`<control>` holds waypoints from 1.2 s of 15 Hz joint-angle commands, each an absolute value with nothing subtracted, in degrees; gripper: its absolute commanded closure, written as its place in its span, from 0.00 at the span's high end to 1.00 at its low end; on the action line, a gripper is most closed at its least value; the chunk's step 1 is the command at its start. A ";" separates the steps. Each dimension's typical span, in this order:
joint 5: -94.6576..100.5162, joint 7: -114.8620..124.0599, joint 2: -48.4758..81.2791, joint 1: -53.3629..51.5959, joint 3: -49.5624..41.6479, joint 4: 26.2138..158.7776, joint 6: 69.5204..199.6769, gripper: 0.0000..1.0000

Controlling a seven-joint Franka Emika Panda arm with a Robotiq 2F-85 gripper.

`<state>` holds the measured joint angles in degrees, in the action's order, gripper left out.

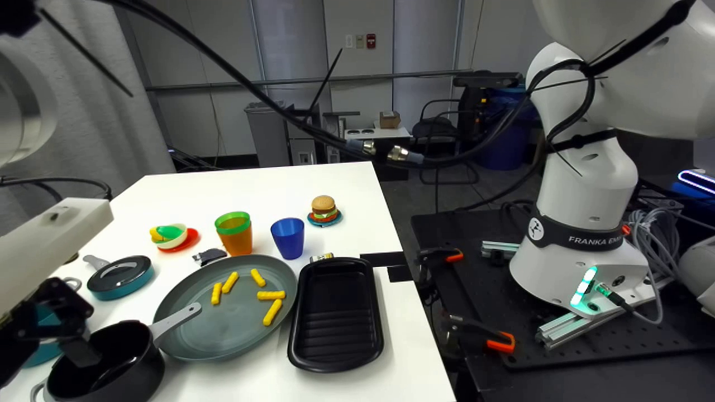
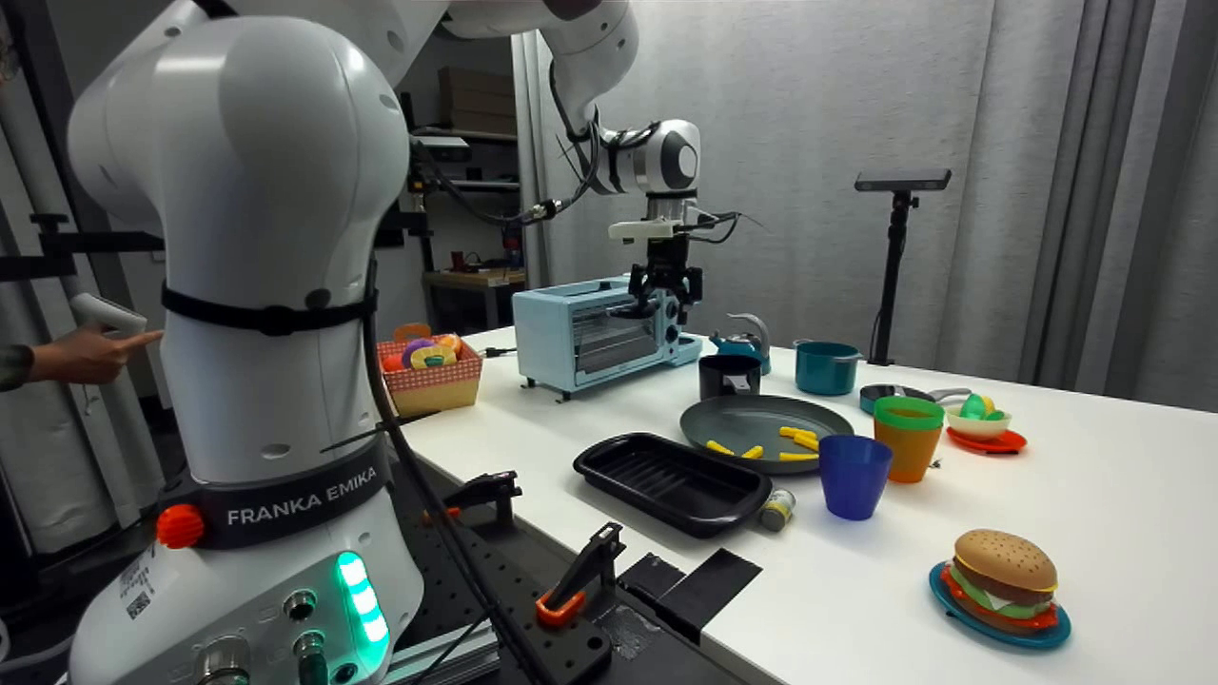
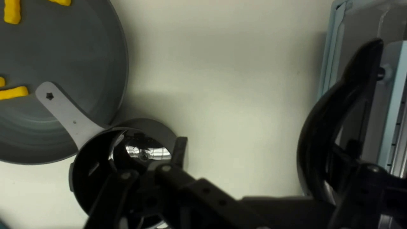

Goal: Open the 3 in 1 machine's oven door

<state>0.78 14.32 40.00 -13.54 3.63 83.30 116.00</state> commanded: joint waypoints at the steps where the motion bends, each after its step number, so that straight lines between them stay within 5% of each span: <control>1: -0.19 15.07 41.12 -12.40 3.13 81.62 115.36 1.00; 13: -17.52 2.21 42.57 -3.54 9.06 82.42 116.89 1.00; 14: -18.58 1.36 42.87 -2.98 9.20 82.46 116.81 0.86; 18: -22.83 -1.96 43.85 -0.67 10.12 82.50 116.36 0.79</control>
<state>-19.34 0.67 42.71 -3.35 8.64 83.78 116.30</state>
